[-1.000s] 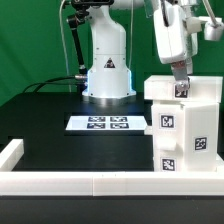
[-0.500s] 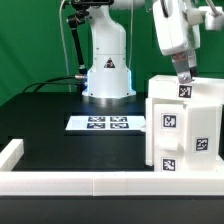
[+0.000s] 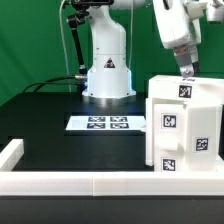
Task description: Assemble cabinet
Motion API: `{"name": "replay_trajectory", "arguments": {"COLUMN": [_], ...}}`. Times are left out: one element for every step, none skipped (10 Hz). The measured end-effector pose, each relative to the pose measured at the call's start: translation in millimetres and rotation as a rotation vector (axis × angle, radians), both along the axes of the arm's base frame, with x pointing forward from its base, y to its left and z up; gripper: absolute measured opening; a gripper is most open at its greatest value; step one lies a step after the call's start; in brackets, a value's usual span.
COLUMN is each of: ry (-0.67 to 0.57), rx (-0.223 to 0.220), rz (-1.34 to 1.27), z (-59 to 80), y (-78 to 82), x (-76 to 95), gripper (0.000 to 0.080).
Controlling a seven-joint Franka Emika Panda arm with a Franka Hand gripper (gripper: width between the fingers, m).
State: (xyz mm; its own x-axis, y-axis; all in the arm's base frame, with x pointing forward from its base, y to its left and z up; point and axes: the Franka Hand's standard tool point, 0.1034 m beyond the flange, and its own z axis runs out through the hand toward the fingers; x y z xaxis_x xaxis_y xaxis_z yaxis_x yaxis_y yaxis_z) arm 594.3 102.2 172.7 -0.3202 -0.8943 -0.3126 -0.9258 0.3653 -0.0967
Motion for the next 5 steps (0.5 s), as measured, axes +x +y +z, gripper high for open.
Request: {"name": "replay_trajectory", "arguments": {"ry": [-0.013,-0.045,-0.066,-0.101,-0.13], "rx": [-0.01,-0.044,-0.062,-0.088,-0.108], "rz": [0.048,0.197,0.302,0.434,0.557], "z": [-0.2,0.2,1.2,1.9,2.2], "y": [0.0,0.7,3.0,4.1,5.0], "x": [0.0,0.7,2.5,5.4,6.4], "gripper": [0.0797,0.0797,0.0797,0.0797,0.0797]}}
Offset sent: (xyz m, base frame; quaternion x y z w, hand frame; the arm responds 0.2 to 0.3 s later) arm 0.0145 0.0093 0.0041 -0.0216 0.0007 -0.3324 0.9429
